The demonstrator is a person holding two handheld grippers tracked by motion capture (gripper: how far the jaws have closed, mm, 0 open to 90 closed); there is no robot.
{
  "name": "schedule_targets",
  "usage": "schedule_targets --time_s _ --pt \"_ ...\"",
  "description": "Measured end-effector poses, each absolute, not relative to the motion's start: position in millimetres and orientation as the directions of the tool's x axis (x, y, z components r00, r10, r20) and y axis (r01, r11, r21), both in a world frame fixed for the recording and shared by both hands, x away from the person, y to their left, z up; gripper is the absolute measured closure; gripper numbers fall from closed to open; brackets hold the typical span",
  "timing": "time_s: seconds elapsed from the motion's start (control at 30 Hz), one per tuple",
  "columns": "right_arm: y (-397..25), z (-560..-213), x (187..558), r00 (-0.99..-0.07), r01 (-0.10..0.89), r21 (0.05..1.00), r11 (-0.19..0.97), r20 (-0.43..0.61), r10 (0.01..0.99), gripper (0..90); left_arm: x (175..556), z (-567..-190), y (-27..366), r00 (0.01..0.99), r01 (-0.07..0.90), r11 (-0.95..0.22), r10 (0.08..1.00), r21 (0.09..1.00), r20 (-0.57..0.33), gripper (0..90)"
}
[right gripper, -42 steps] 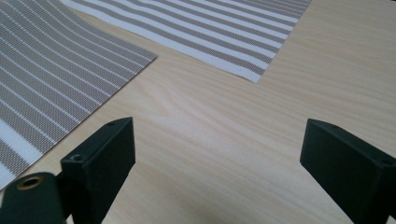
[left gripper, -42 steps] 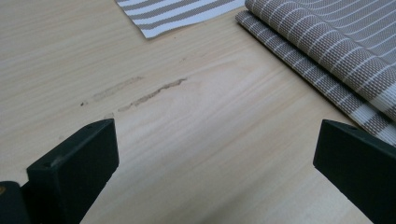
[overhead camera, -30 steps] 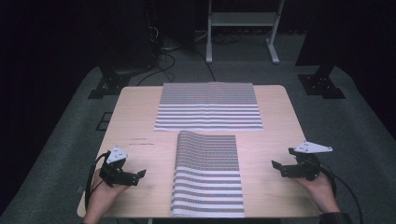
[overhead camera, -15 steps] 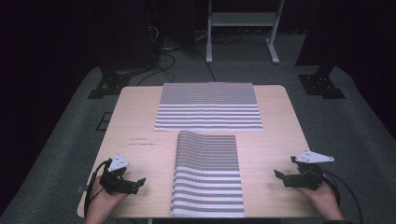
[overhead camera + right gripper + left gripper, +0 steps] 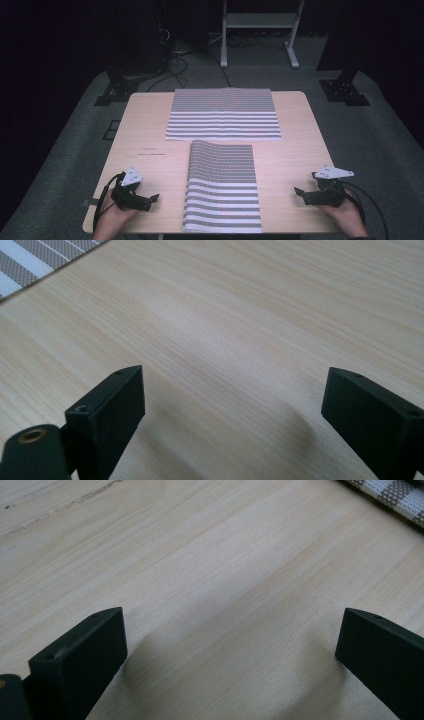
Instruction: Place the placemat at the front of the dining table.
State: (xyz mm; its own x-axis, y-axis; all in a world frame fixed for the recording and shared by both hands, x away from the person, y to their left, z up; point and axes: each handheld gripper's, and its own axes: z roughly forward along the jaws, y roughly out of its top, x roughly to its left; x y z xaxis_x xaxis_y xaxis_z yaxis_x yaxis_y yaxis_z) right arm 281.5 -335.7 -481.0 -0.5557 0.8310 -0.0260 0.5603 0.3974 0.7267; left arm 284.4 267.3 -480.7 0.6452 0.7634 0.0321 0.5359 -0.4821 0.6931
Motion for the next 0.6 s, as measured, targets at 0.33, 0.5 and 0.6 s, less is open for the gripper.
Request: schedule_targets --time_s 0.33,0.5,0.6 --pt "-337.9 -486.9 283.0 -0.561 0.574 0.722 0.386 0.004 0.828 9.0 284.5 -483.7 269.2 0.656 0.523 -0.468 0.755 0.713 0.014 0.0" --pt "-338.1 -487.7 282.8 -0.563 0.57 0.727 0.383 0.007 0.826 9.0 284.4 -483.8 269.1 0.656 0.522 -0.467 0.755 0.714 0.014 0.0" --pt "-338.2 -487.9 282.7 -0.564 0.569 0.728 0.381 0.009 0.826 9.0 284.4 -483.8 269.1 0.656 0.522 -0.468 0.754 0.713 0.015 0.0"
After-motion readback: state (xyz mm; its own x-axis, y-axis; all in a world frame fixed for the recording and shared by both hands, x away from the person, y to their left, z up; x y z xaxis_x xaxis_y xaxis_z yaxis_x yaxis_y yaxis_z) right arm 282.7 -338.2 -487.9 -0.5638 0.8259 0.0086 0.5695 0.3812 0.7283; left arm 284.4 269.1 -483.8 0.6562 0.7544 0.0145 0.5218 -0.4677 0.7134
